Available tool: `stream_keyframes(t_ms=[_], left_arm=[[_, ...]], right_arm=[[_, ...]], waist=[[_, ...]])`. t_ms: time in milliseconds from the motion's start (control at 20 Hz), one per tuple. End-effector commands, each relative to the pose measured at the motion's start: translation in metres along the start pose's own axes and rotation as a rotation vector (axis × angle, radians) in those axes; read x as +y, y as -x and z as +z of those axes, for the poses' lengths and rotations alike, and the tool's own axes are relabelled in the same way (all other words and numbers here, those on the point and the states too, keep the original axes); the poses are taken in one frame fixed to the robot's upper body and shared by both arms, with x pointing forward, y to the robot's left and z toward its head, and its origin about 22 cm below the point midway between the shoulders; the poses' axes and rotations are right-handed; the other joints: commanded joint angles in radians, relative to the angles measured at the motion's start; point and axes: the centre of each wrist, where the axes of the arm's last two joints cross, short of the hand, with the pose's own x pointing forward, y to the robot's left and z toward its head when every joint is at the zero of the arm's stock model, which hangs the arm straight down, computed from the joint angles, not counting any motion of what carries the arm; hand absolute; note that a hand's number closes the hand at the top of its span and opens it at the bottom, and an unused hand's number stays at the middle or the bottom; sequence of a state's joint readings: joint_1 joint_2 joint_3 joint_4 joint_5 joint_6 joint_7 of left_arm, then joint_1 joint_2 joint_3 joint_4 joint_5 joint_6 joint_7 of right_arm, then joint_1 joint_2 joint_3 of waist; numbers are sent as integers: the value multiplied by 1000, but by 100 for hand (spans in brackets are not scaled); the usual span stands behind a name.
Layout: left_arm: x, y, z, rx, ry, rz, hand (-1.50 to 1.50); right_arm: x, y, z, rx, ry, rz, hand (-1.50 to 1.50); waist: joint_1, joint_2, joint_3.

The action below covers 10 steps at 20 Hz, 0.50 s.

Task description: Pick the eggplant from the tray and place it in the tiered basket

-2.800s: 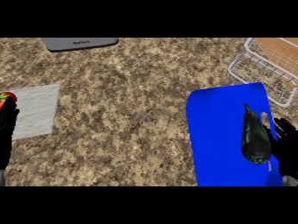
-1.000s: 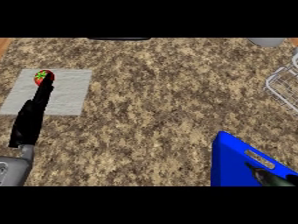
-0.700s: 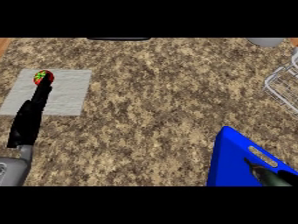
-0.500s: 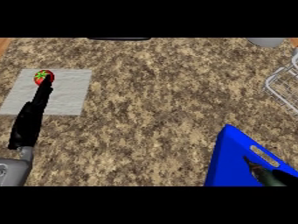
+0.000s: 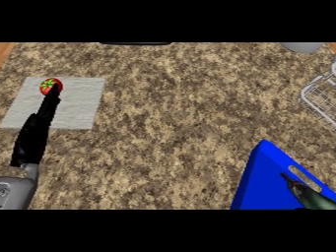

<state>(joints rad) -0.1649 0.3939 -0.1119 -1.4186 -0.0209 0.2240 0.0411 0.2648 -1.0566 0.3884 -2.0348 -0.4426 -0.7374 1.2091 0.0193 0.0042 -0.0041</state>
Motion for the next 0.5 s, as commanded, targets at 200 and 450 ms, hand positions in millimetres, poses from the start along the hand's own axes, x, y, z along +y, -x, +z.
stream_keyframes(t_ms=[200, 450], left_arm=[[9, -5, -8, -12, -1, -13, 0], [-5, -8, 3, -11, -1, -2, 0]], right_arm=[[24, 0, 5, 201, -29, -40, -150], [21, -11, -5, 239, -37, -43, -150]], waist=[[1, 0, 2], [5, 0, 2]])
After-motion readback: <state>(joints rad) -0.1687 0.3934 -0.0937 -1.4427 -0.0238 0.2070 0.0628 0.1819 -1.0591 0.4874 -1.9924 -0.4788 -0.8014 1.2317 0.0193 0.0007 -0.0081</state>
